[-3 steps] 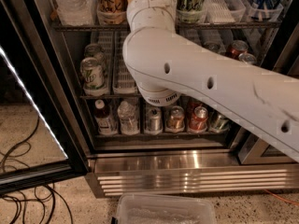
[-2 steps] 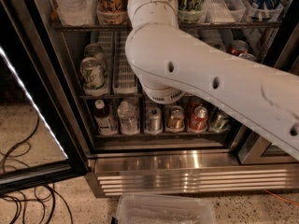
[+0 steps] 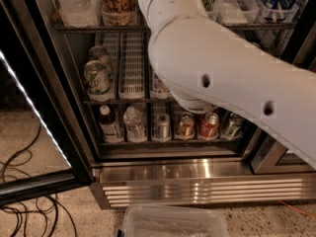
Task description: Pick coke can from top shelf of fridge
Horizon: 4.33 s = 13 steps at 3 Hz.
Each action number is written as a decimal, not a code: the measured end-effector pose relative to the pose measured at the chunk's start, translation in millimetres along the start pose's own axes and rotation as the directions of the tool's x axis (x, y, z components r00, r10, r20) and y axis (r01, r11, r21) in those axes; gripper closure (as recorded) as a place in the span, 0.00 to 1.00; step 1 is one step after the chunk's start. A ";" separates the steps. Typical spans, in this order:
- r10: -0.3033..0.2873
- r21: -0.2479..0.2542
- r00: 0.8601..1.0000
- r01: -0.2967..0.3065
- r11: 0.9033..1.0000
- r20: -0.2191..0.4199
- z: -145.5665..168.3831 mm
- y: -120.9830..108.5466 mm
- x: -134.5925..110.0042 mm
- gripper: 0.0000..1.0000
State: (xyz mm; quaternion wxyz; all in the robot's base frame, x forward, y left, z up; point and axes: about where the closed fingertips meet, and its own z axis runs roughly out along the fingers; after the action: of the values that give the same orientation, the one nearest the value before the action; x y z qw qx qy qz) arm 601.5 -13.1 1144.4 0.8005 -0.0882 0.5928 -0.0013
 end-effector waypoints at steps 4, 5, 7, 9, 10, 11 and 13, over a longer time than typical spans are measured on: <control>0.113 -0.256 0.962 -0.178 0.950 -0.249 -66.2 51.0 55.5 1.00; 0.138 -0.330 0.957 -0.220 0.918 -0.256 -66.9 74.5 43.8 1.00; 0.240 -0.498 0.889 -0.423 0.757 -0.390 -111.7 127.0 60.0 1.00; 0.229 -0.585 0.868 -0.471 0.660 -0.441 -150.1 166.3 58.8 1.00; 0.252 -0.561 0.844 -0.509 0.653 -0.473 -166.8 159.2 74.1 1.00; 0.276 -0.524 0.810 -0.555 0.645 -0.518 -203.0 136.8 107.3 1.00; 0.357 -0.399 0.776 -0.590 0.701 -0.520 -266.4 78.2 150.4 1.00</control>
Offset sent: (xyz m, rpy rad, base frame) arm -0.0774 0.0266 -0.1451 0.0599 0.4625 0.3881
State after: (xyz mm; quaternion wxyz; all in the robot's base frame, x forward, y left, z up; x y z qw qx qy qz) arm 385.3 10.6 915.5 0.5728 -0.1491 0.7216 0.3592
